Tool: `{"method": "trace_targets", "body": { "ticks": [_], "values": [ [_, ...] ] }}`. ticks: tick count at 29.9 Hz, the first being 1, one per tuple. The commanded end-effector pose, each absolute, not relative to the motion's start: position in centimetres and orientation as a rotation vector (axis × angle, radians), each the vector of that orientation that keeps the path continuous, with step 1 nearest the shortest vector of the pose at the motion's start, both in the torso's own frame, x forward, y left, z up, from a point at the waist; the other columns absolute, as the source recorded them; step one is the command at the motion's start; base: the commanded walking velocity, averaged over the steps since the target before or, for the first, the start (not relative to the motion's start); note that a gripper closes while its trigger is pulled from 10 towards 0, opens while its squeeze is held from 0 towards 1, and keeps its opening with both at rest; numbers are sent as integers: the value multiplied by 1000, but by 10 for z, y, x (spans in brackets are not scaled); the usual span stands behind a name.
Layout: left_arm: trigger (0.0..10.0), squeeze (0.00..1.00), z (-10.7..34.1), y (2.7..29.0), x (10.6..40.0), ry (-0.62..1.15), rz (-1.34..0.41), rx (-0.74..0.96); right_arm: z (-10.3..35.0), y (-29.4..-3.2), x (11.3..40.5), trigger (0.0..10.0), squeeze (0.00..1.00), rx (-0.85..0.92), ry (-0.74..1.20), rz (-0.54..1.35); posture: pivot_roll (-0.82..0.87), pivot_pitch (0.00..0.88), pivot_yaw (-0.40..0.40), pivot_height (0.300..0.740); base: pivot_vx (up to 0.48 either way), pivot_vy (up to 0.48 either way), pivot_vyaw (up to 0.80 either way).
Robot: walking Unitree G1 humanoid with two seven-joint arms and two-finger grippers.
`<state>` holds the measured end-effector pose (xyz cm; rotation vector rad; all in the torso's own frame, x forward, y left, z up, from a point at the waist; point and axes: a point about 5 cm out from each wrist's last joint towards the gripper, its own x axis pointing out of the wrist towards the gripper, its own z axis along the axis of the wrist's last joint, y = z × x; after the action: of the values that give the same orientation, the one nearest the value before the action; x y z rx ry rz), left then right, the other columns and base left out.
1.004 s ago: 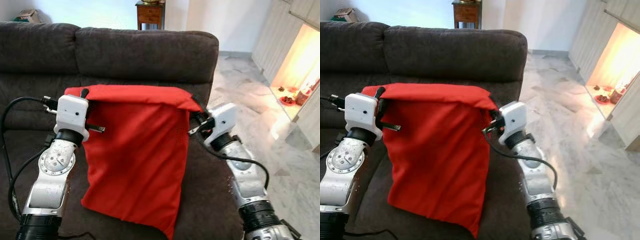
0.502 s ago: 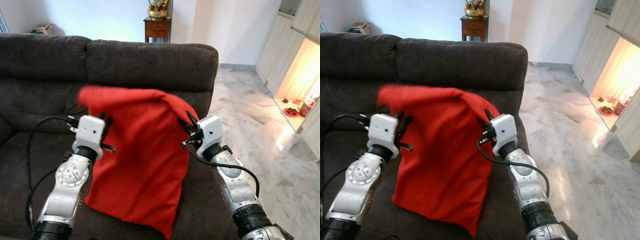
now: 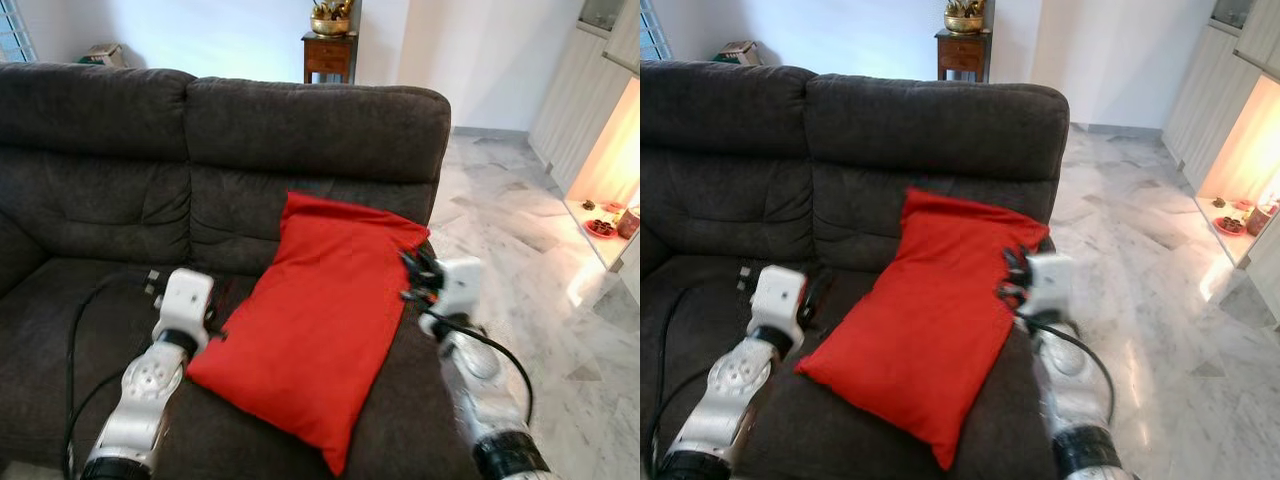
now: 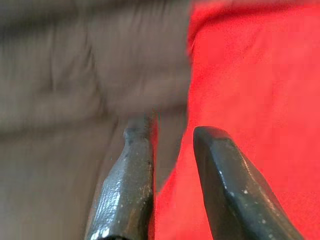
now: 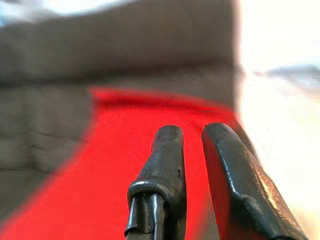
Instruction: Move the pillow to the sofa from floor
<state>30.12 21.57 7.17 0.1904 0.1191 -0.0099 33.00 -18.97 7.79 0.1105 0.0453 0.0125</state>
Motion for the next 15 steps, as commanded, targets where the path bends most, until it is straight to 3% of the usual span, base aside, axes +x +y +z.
{"method": "trace_targets", "body": {
  "ticks": [1, 7, 11, 15],
  "values": [
    [10000, 0, 59, 229, 293, 164, 55, 126, 59, -203, 319, 10000, 0, 154, 119, -71, -21, 0, 51, 740, 0, 0, 0],
    [10000, 0, 51, 231, 284, 162, 62, 169, 24, -226, 285, 10000, 0, 167, 209, -210, -8, 0, 54, 740, 0, 0, 0],
    [10000, 0, 41, 233, 282, 191, 78, 196, 24, -221, 288, 10000, 0, 155, 212, -200, -25, 0, 49, 740, 0, 0, 0],
    [10000, 0, 38, 232, 281, 191, 83, 183, 30, -219, 295, 10000, 0, 155, 198, -189, -22, 0, 42, 740, 0, -289, 0]
  ]
}}
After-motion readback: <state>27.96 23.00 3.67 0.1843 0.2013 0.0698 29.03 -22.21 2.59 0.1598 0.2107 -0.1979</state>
